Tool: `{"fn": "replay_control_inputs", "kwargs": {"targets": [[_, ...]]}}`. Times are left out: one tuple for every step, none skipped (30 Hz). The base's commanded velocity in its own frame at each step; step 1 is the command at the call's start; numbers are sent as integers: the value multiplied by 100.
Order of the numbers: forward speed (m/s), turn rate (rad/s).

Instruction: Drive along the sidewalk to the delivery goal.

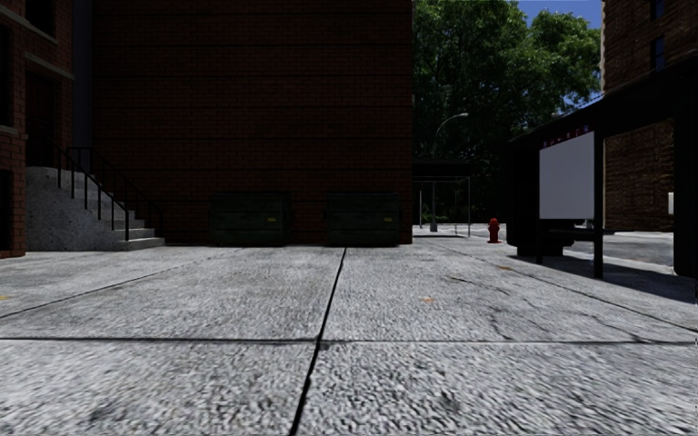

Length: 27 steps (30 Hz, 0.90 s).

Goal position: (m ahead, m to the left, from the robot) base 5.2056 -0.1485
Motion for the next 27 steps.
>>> {"fn": "replay_control_inputs", "kwargs": {"targets": [[200, 0], [200, 0], [200, 0], [200, 0], [200, 0], [200, 0], [200, 0], [200, 0], [200, 0], [200, 0], [200, 0], [200, 0], [200, 0], [200, 0], [200, 0], [200, 0], [200, 0], [200, 0], [200, 0], [200, 0], [200, 0], [200, 0], [200, 0], [200, 0], [200, 0], [200, 0], [200, 0]]}}
